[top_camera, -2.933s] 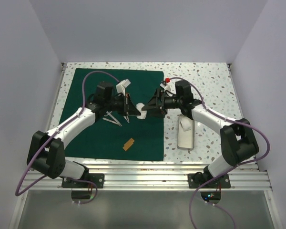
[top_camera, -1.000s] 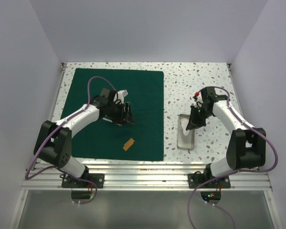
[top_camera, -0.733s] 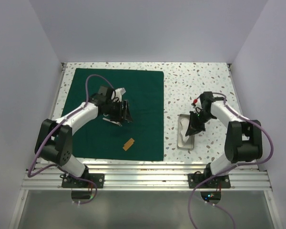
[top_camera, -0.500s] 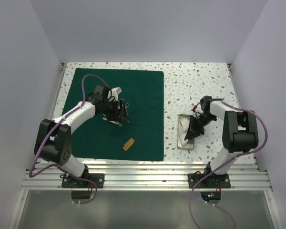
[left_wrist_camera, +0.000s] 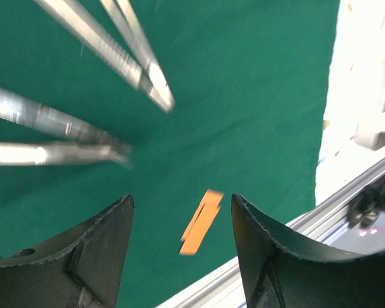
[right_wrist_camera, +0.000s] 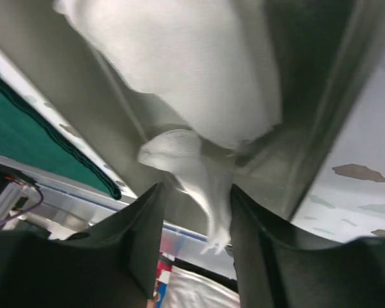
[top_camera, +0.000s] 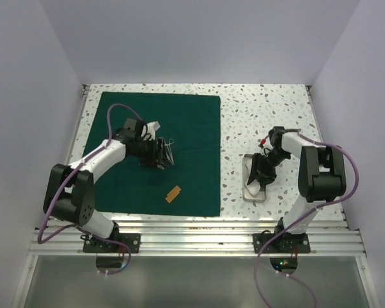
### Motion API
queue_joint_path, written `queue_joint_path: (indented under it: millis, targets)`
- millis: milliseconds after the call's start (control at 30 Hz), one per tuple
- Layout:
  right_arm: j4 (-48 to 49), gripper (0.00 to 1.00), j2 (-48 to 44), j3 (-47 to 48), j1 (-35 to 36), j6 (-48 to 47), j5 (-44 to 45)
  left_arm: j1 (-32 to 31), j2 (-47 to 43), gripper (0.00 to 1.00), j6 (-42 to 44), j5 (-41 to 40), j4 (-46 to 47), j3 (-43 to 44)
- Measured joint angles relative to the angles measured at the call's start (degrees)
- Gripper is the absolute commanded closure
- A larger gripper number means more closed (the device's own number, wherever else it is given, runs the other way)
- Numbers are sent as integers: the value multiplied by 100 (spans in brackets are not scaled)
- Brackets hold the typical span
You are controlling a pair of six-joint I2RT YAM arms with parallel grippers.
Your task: Prepare the surgical pack
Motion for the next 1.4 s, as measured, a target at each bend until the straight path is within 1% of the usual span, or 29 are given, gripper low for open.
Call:
queue_joint_path:
  millis: [33,133,267,400,500,533,600,700,767,900,933,1200,1400]
  targets:
    - [-2,46,-17,24,0,7,7,0,-59,32,13,-37,-42,-74]
    - [-44,38,-201,68,2,9,24,-33,-326,31,79,-201,-229,-385]
    - [-227,34,-710,236,46,31,212,-302,-697,31,66,-507,-435,-728]
    - [-365,35,-1211,372,109,48,450,-691,-962,32,-68,-750,-520,-1008]
    - [-393,44,-1355,334,155,61,595,-901,-1062,34,-223,-940,-586,-1091]
    - [-361,51,-1386,267,168,74,605,-949,-1084,34,-267,-986,-608,-1093]
    - [-308,58,-1414,68,175,111,610,-1016,-1141,34,-372,-1086,-614,-1093]
    - [-264,83,-1412,-234,177,177,656,-1082,-1226,33,-481,-1200,-625,-1093]
    - [-225,86,-1388,-356,177,258,695,-1128,-1226,32,-505,-1263,-627,-1093]
    - [-50,99,-1113,-385,177,361,758,-1241,-1182,32,-540,-1340,-623,-1091]
    - [0,100,-1008,-385,177,378,778,-1255,-1167,32,-549,-1353,-623,-1091]
    - [199,100,-413,-452,177,518,1099,-1285,-1075,32,-636,-1410,-621,-1073]
    - [166,99,-428,-409,214,581,1095,-1285,-1075,32,-638,-1464,-632,-1073]
